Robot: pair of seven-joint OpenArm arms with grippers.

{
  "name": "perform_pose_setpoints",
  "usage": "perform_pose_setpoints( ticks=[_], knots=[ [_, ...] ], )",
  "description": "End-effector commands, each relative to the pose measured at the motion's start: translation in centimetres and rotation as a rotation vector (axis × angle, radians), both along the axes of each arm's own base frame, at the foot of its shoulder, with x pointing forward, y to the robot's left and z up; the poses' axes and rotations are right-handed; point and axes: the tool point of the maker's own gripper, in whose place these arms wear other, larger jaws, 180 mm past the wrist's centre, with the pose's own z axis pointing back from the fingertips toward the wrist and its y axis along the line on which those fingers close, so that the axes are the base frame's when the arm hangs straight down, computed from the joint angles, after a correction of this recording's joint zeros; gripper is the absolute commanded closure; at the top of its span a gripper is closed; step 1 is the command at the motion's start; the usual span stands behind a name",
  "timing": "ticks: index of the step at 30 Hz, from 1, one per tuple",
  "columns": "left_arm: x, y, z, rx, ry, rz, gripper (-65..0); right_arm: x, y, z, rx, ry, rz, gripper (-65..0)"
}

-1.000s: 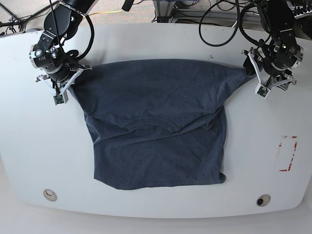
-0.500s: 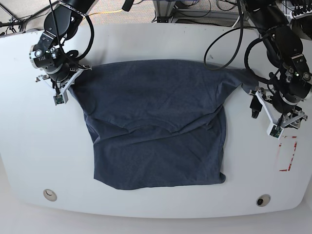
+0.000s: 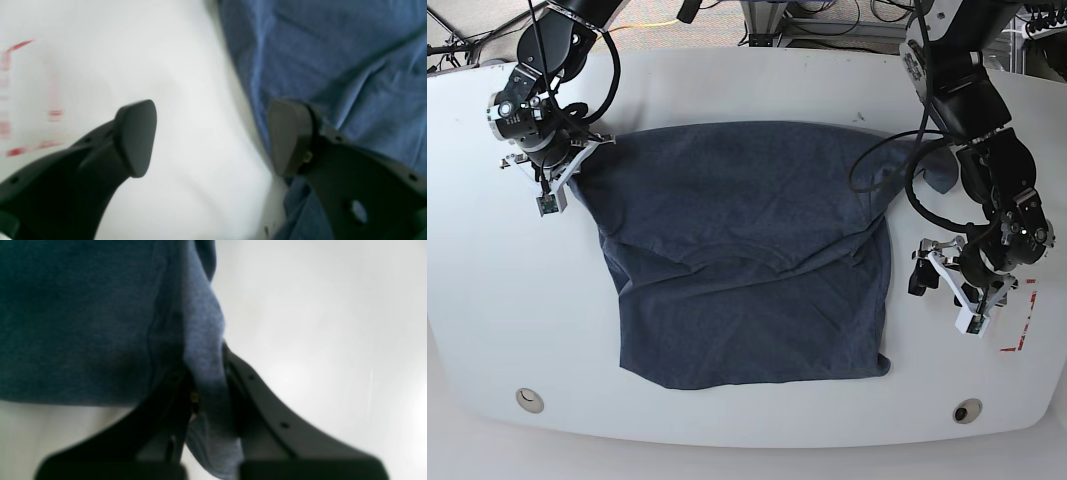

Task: Fold the T-shirt properly
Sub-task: 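Lay the shirt down and regrasp its edges with both grippers, then lift and stretch the shirt between both grippers, then lay it flat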

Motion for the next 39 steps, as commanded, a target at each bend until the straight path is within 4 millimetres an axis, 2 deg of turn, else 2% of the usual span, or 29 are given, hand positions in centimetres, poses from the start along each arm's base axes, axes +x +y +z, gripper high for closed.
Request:
perform_pose_setpoints(
  ticks=[1,3,6,11,18,22,24,25,26,30,32,34,37,39],
  knots=[
    [2.0,-1.7,-0.3,-0.078,-0.027,-0.029,-47.8,0.9,-0.2,1.3,-0.010,-0.050,0.006,0.0],
    [2.6,-2.5,-1.5,-0.123,-0.006,-0.037,-47.8,0.9,-0.2,1.3,-0.010,-0.050,0.006,0.0],
    [3.7,-3.3,-2.4,-0.187,-0.004,-0.032,-47.8,0.9,-0.2,1.2,-0.011,-0.049,0.006,0.0],
    [5.4,-3.9,-4.2,-0.310,0.014,0.047,-47.8,0.9,-0.2,1.4,-0.012,-0.052,0.006,0.0],
    [6.0,-4.6,-5.9,-0.376,0.022,0.089,-47.8,1.0,-0.3,2.0,-0.025,-0.069,0.006,0.0],
    [5.6,-5.6,-6.9,-0.368,0.053,0.063,-47.6,1.0,-0.3,2.2,-0.031,-0.073,0.006,0.0],
    [5.6,-7.2,-7.0,-0.373,0.054,0.034,-46.4,1.0,-0.2,2.2,-0.029,-0.076,0.006,0.0],
    [5.5,-7.7,-7.2,-0.373,0.056,0.026,-44.4,1.1,-0.2,2.3,-0.028,-0.077,0.007,0.0],
    [5.4,-8.2,-7.3,-0.378,0.056,0.019,-39.9,1.1,-0.2,2.3,-0.028,-0.077,0.007,0.0],
    [6.0,-7.5,-7.6,-0.367,0.048,0.102,-12.6,1.1,-0.2,2.3,-0.028,-0.077,0.007,0.0],
    [6.4,-6.7,-7.7,-0.362,0.039,0.160,-2.2,1.0,-0.3,2.2,-0.032,-0.074,0.006,0.0],
    [6.7,-5.7,-7.7,-0.352,0.027,0.216,0.0,1.1,-0.3,2.3,-0.032,-0.077,0.006,0.0],
    [7.0,-5.4,-7.0,-0.353,0.007,0.215,0.0,1.1,-0.3,2.4,-0.033,-0.078,0.006,0.0],
    [6.9,-5.4,-6.4,-0.346,-0.017,0.200,0.0,1.3,-0.4,3.1,-0.047,-0.099,0.009,0.0]
  ],
)
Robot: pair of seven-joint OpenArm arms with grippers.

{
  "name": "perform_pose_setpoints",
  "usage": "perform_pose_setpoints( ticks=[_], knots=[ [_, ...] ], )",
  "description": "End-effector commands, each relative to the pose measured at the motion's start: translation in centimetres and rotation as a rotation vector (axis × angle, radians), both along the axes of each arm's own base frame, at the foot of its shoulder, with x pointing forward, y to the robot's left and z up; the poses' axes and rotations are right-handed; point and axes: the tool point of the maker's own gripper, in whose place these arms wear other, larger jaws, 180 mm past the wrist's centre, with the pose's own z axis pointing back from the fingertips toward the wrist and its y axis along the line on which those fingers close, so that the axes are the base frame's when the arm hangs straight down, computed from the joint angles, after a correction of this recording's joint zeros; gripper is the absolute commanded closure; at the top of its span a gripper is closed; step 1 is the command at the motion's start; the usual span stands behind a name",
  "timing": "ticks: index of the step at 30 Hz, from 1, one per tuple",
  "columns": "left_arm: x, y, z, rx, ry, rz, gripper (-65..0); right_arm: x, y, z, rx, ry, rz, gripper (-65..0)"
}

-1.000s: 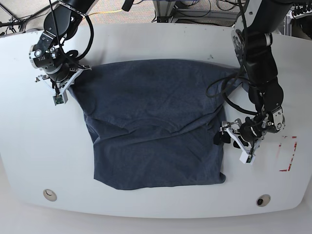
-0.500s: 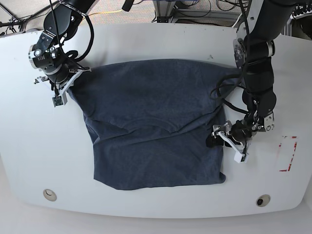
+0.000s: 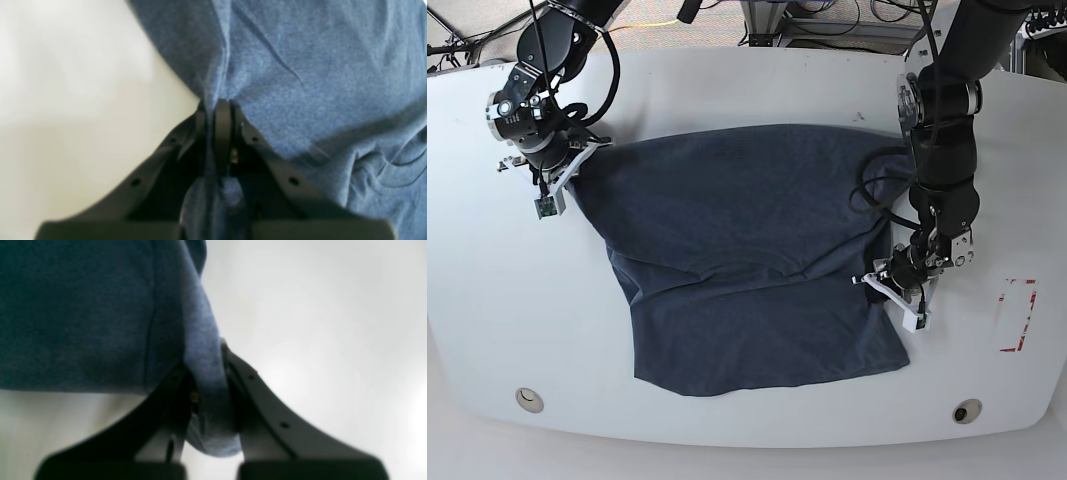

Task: Fold the T-shirt properly
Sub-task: 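Lift and stretch the shirt between both grippers, then lay it flat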

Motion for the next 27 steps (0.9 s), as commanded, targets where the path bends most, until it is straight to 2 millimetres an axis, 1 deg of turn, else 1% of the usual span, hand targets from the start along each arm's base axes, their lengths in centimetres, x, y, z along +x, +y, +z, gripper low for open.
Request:
perform_pose_setpoints(
  ticks=[1,3,4,6,8,10,12,16,18,20,22,23,25,27],
  knots=[
    [1.7,0.3,3.7,0.012,-0.108,-0.016,0.0,1.5,-0.3,2.8,-0.036,-0.091,0.011,0.0],
    [1.5,0.4,5.2,0.042,-0.137,-0.046,0.0,2.3,-0.4,4.1,-0.053,-0.131,0.011,0.0],
    [1.5,0.4,6.1,0.059,-0.152,-0.059,0.0,2.5,-0.4,4.5,-0.056,-0.142,0.012,0.0],
    [0.9,0.6,7.6,0.102,-0.174,-0.080,0.0,3.4,-0.6,5.5,-0.064,-0.175,0.012,0.0],
    [0.4,0.8,9.0,0.138,-0.204,-0.089,0.0,4.2,-1.2,6.6,-0.084,-0.203,0.013,0.0],
    [-0.3,1.8,11.2,0.202,-0.246,-0.094,0.0,5.5,-1.7,8.2,-0.104,-0.244,0.016,0.0],
    [-0.7,2.2,12.3,0.234,-0.267,-0.097,0.0,6.4,-1.9,9.3,-0.112,-0.277,0.017,0.0],
    [-1.5,3.6,15.6,0.324,-0.326,-0.099,0.0,9.2,-3.2,12.9,-0.144,-0.366,0.010,0.0],
    [-1.8,4.1,16.9,0.359,-0.341,-0.098,0.0,10.3,-3.7,14.4,-0.154,-0.400,0.007,0.0],
    [-2.2,5.6,18.4,0.404,-0.352,-0.076,0.0,11.5,-4.8,16.4,-0.172,-0.439,-0.001,0.0],
    [-2.5,6.8,19.3,0.416,-0.357,-0.046,-0.1,12.6,-5.3,17.4,-0.168,-0.460,-0.007,0.0],
    [-2.6,7.4,19.8,0.422,-0.358,-0.028,-0.3,13.3,-5.8,18.4,-0.167,-0.477,-0.013,0.0],
    [-2.5,7.7,21.7,0.439,-0.391,-0.014,-0.3,14.3,-6.4,19.5,-0.161,-0.498,-0.021,0.0],
    [-2.5,8.0,23.3,0.466,-0.409,-0.007,-0.3,15.3,-7.4,21.3,-0.165,-0.527,-0.032,0.0]
  ],
)
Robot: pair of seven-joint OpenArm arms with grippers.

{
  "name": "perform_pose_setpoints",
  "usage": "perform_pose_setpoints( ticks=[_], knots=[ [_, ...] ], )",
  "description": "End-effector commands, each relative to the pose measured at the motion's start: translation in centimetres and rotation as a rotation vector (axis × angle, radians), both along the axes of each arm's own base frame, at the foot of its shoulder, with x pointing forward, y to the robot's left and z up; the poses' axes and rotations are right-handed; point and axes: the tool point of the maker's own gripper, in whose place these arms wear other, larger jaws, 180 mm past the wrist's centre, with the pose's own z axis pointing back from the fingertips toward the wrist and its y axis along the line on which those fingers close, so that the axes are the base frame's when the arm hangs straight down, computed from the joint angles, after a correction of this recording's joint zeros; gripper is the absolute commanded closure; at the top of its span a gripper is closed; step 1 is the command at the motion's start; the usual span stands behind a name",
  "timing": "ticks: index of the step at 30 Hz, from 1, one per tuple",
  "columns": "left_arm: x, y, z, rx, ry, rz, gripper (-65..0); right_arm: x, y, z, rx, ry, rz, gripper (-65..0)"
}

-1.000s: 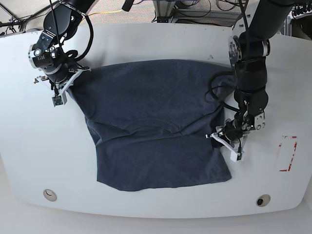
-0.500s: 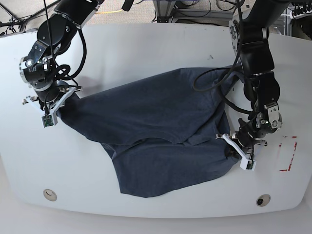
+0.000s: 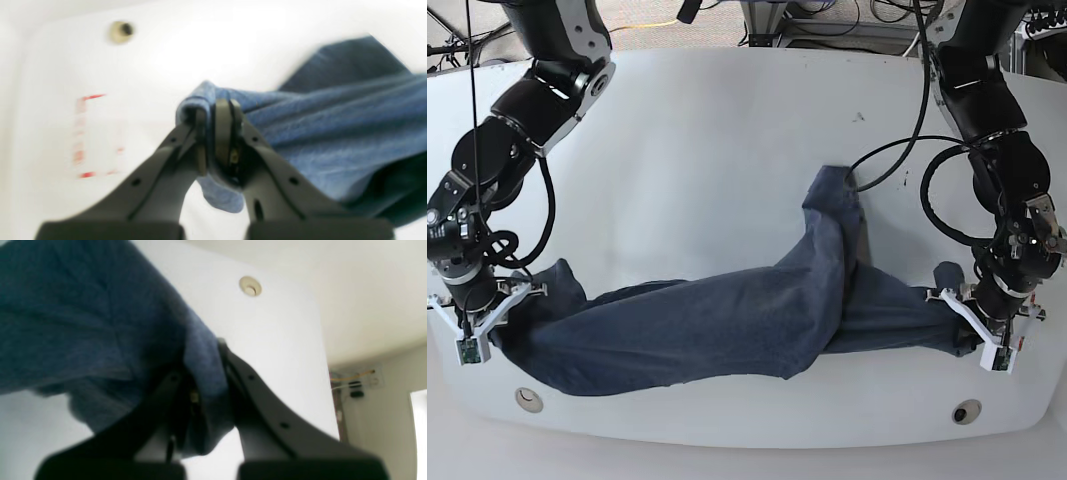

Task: Fold the T-shirt properly
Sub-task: 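Lift and stretch the shirt between both grippers, then lay it flat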

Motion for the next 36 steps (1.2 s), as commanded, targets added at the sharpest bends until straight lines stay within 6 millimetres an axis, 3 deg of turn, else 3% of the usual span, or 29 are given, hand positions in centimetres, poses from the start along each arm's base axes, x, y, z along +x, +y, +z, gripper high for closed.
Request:
perform_pose_setpoints(
  ticks=[1,6,10,15,19,24,32,36],
  knots=[
    [0.6,1.0,4.7,0.049,-0.107,0.015,-0.3,1.1,-1.7,3.5,-0.021,-0.081,-0.028,0.0],
    [1.0,1.5,9.3,0.094,-0.181,0.033,-0.4,3.4,-2.9,7.8,0.004,-0.158,-0.033,0.0],
    [1.2,2.3,12.2,0.123,-0.230,0.051,-0.4,5.1,-2.6,11.4,-0.035,-0.198,-0.001,0.0],
    [0.9,3.4,13.2,0.157,-0.242,0.069,-0.4,6.0,-2.7,12.4,-0.018,-0.205,0.013,0.0],
    [0.3,3.3,11.1,0.162,-0.197,0.063,-0.4,5.9,-2.2,9.9,-0.004,-0.157,0.021,0.0],
    [-1.1,2.9,7.7,0.173,-0.125,0.048,-0.4,4.8,-1.3,4.6,0.009,-0.058,0.033,0.0],
    [-5.8,2.1,0.7,0.209,0.034,0.016,-0.4,0.3,-1.4,-3.7,0.075,0.081,-0.018,0.0],
    [-8.8,2.8,-3.4,0.208,0.146,0.026,-0.4,-1.8,-0.9,-6.4,0.061,0.142,-0.018,0.0]
  ],
)
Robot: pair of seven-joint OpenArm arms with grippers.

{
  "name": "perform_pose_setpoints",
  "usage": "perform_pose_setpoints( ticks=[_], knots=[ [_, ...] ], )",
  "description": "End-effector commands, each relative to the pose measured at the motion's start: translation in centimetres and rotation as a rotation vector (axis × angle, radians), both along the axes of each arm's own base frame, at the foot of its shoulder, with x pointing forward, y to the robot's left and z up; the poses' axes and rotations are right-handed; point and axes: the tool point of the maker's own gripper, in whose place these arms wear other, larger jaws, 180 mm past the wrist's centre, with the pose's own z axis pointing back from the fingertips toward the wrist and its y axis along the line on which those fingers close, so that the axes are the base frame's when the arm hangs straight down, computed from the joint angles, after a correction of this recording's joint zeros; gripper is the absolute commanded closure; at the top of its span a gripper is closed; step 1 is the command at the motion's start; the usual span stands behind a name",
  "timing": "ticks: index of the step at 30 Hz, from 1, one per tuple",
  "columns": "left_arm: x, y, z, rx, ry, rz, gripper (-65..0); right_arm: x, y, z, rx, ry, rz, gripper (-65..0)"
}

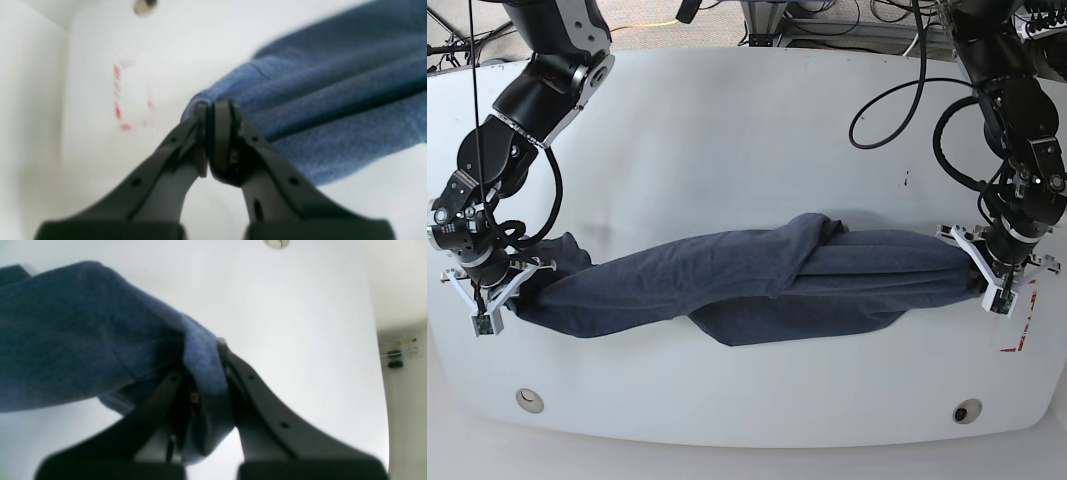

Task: Fold the T-shirt properly
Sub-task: 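Lift and stretch the shirt between both grippers, then lay it flat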

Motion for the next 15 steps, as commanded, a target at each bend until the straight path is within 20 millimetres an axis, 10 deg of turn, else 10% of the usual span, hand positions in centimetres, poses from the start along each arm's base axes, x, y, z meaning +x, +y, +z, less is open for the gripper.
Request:
perform_pose_setpoints(
  ticks=[1,15],
  knots=[
    [-1.2,1.8,0.0,0.027,-0.001,0.044,-0.4,-0.4,0.1,1.5,-0.028,-0.058,0.002,0.0],
    [-10.4,3.8,-7.6,0.091,0.276,-0.005,-0.4,-8.8,1.5,-6.6,0.051,0.125,-0.044,0.0]
  ],
)
